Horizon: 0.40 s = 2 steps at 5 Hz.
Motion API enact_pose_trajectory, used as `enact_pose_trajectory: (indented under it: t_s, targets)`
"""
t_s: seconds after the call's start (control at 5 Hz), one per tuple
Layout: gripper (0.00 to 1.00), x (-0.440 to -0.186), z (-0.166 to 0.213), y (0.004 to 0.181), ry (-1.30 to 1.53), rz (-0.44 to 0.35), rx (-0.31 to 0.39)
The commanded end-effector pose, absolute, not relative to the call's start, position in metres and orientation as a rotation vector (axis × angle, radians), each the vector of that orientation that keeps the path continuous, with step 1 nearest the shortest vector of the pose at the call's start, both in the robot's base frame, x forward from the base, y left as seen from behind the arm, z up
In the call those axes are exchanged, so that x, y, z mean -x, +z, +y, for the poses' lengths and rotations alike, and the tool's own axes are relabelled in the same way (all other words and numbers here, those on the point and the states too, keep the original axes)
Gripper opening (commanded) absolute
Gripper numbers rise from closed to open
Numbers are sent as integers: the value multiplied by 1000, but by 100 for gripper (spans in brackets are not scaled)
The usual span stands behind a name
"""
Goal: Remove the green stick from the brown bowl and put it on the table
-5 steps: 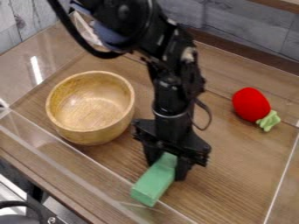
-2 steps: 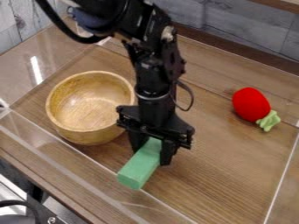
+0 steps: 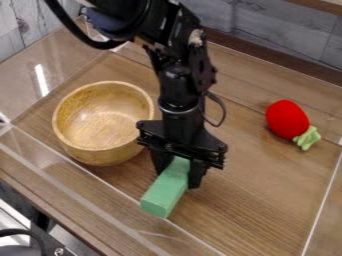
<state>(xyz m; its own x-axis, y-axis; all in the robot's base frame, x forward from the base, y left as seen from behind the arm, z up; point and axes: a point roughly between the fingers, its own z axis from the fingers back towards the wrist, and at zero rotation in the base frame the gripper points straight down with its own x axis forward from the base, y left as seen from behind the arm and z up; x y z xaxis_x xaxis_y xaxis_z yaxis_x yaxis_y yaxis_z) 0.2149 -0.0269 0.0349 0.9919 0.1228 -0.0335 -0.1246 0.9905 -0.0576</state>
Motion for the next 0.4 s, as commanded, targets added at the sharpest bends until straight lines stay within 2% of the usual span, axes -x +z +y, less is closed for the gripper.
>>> enact_pose_trajectory:
  t_s: [0.0,0.2]
  targets:
    - [0,-231,-20,37,134,-20,59]
    - [0,-236,-12,30,154,-21,56]
